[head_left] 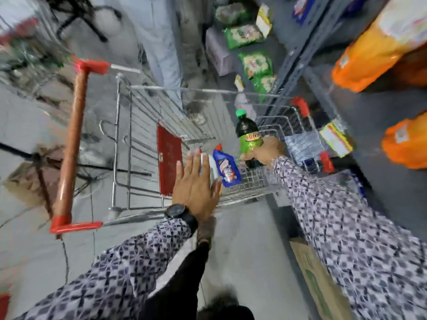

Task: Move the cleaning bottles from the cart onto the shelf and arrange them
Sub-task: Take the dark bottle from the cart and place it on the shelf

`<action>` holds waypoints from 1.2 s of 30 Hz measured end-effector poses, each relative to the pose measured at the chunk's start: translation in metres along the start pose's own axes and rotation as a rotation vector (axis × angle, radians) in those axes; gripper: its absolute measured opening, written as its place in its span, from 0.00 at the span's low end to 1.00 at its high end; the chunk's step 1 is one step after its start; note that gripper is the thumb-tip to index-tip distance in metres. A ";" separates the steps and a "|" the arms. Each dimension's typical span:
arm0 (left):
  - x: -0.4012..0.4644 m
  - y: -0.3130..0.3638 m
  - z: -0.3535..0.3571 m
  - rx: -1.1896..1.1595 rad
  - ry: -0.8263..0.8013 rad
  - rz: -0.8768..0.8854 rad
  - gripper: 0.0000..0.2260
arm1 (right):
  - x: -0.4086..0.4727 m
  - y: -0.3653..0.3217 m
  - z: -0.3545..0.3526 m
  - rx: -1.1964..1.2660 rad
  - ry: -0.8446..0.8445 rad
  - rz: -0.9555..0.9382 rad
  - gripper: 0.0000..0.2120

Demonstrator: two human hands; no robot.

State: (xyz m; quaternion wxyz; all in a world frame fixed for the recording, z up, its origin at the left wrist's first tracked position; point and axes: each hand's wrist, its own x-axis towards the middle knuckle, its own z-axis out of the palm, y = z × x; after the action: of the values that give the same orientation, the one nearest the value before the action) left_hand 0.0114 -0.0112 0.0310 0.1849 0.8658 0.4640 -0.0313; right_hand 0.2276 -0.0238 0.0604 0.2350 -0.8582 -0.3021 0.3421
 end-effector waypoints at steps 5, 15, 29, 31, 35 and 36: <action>-0.032 0.097 -0.106 -0.103 0.350 0.290 0.34 | -0.095 -0.007 -0.097 0.189 0.352 -0.122 0.31; -0.131 0.334 -0.209 -0.441 0.628 1.044 0.28 | -0.400 0.037 -0.308 0.231 1.112 -0.227 0.32; -0.194 0.611 -0.163 0.184 -0.006 1.453 0.32 | -0.542 0.166 -0.369 0.202 1.695 0.225 0.33; -0.194 0.616 -0.160 0.239 -0.064 1.436 0.33 | -0.542 0.179 -0.370 0.215 1.710 0.263 0.32; -0.190 0.616 -0.159 0.274 -0.067 1.457 0.33 | -0.531 0.199 -0.376 0.260 1.734 0.278 0.33; -0.189 0.617 -0.158 0.281 -0.056 1.459 0.32 | -0.529 0.202 -0.381 0.269 1.732 0.277 0.33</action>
State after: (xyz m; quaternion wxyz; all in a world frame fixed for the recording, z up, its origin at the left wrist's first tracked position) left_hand 0.3881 -0.4149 0.4000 0.0577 0.9683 -0.2422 0.0184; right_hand 0.2688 -0.6008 0.4220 0.4366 -0.8097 0.1310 -0.3697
